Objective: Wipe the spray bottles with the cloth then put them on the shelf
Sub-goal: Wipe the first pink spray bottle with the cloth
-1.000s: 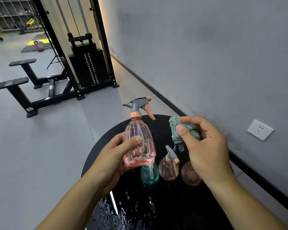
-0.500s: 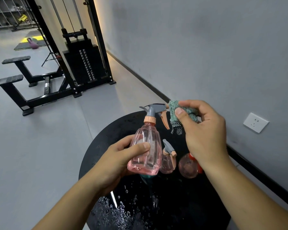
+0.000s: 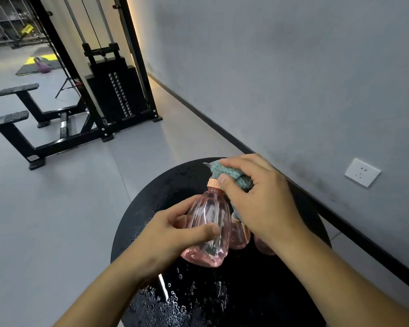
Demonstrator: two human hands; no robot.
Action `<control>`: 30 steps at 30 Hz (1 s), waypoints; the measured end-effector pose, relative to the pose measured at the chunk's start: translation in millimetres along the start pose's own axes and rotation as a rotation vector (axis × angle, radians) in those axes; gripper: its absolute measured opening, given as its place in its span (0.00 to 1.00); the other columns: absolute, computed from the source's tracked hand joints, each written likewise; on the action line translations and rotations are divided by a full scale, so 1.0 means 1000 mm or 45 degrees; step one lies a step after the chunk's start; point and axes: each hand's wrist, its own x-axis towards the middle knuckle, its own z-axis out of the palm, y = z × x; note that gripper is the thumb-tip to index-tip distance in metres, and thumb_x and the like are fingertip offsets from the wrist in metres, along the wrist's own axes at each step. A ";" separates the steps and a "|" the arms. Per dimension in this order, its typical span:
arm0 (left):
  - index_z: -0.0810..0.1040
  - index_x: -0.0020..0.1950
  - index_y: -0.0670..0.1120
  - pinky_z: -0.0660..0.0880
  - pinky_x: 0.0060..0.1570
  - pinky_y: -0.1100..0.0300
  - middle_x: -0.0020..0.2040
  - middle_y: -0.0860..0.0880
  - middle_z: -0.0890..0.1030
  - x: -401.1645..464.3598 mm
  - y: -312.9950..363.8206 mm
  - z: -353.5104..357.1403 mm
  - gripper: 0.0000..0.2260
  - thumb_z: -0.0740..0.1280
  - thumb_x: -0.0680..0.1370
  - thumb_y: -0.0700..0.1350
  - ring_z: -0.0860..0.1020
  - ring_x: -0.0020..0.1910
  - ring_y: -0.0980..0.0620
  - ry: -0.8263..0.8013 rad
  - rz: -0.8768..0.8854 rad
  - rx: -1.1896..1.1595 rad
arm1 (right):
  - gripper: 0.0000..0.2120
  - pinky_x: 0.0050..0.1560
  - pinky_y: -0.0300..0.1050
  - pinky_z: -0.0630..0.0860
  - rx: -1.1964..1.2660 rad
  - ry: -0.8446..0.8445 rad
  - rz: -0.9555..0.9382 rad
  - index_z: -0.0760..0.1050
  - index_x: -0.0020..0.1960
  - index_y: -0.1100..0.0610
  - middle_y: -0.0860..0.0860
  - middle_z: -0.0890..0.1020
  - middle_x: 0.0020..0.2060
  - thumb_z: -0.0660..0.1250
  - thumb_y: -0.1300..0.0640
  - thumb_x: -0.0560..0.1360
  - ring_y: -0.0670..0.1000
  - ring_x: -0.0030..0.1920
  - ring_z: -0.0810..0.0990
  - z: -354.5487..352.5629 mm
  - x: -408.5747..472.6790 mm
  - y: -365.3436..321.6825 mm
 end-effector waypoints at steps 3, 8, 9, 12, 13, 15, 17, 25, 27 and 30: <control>0.85 0.63 0.61 0.84 0.60 0.52 0.57 0.43 0.89 -0.001 0.000 -0.001 0.20 0.77 0.76 0.40 0.88 0.56 0.41 0.008 -0.005 0.024 | 0.12 0.52 0.21 0.70 -0.006 -0.083 -0.034 0.84 0.62 0.48 0.39 0.79 0.56 0.72 0.55 0.79 0.36 0.57 0.78 -0.004 0.001 0.000; 0.85 0.63 0.62 0.83 0.62 0.52 0.57 0.45 0.89 -0.003 0.003 -0.001 0.20 0.77 0.75 0.43 0.88 0.57 0.44 -0.019 0.017 0.086 | 0.12 0.52 0.22 0.72 -0.073 0.012 -0.027 0.84 0.62 0.50 0.39 0.80 0.56 0.72 0.57 0.79 0.36 0.55 0.79 -0.013 0.004 0.009; 0.85 0.64 0.62 0.83 0.63 0.51 0.57 0.45 0.89 -0.002 0.003 -0.001 0.20 0.77 0.75 0.43 0.88 0.57 0.43 -0.015 0.020 0.093 | 0.12 0.53 0.24 0.74 -0.086 0.059 -0.011 0.83 0.62 0.50 0.40 0.79 0.55 0.72 0.57 0.79 0.36 0.55 0.79 -0.015 0.005 0.012; 0.85 0.63 0.64 0.83 0.61 0.51 0.56 0.46 0.89 -0.002 0.005 0.001 0.20 0.78 0.75 0.44 0.88 0.55 0.43 -0.008 0.009 0.100 | 0.12 0.54 0.27 0.76 -0.093 0.052 0.017 0.83 0.62 0.49 0.40 0.79 0.56 0.71 0.57 0.80 0.36 0.55 0.79 -0.016 0.006 0.014; 0.85 0.62 0.64 0.84 0.60 0.51 0.56 0.46 0.89 -0.002 0.005 0.001 0.20 0.78 0.75 0.44 0.89 0.54 0.43 -0.009 -0.004 0.105 | 0.12 0.53 0.25 0.75 -0.087 -0.002 0.004 0.83 0.63 0.49 0.40 0.79 0.56 0.71 0.56 0.80 0.36 0.55 0.78 -0.015 0.005 0.012; 0.85 0.62 0.65 0.83 0.61 0.49 0.55 0.46 0.89 -0.001 0.004 0.001 0.20 0.78 0.75 0.45 0.89 0.54 0.43 -0.004 -0.024 0.119 | 0.12 0.53 0.24 0.73 -0.100 -0.137 -0.064 0.83 0.63 0.48 0.39 0.78 0.57 0.70 0.56 0.80 0.37 0.57 0.78 -0.010 0.000 0.006; 0.85 0.62 0.64 0.83 0.61 0.49 0.56 0.46 0.89 -0.001 0.002 0.001 0.20 0.79 0.75 0.45 0.89 0.54 0.43 -0.001 -0.022 0.132 | 0.13 0.55 0.29 0.76 -0.152 -0.229 -0.136 0.82 0.63 0.48 0.39 0.77 0.57 0.69 0.57 0.81 0.39 0.58 0.78 -0.007 -0.002 0.005; 0.86 0.60 0.64 0.84 0.54 0.58 0.55 0.46 0.90 -0.002 0.006 0.001 0.19 0.78 0.76 0.42 0.89 0.53 0.44 -0.020 -0.015 0.131 | 0.11 0.56 0.23 0.71 -0.209 -0.069 -0.064 0.83 0.62 0.50 0.40 0.77 0.57 0.69 0.57 0.81 0.39 0.58 0.77 -0.013 0.003 0.012; 0.86 0.60 0.63 0.84 0.53 0.58 0.54 0.46 0.90 -0.002 0.005 -0.001 0.18 0.77 0.77 0.41 0.89 0.52 0.44 -0.006 -0.029 0.152 | 0.11 0.55 0.21 0.69 -0.222 -0.155 -0.107 0.83 0.62 0.50 0.40 0.76 0.56 0.69 0.57 0.81 0.39 0.58 0.76 -0.009 0.000 0.009; 0.85 0.61 0.64 0.84 0.58 0.53 0.55 0.48 0.90 -0.003 0.002 -0.003 0.19 0.78 0.77 0.43 0.89 0.53 0.45 -0.003 -0.046 0.191 | 0.11 0.53 0.21 0.69 -0.273 -0.149 -0.102 0.84 0.60 0.52 0.41 0.76 0.55 0.69 0.60 0.80 0.40 0.56 0.76 -0.007 0.002 0.013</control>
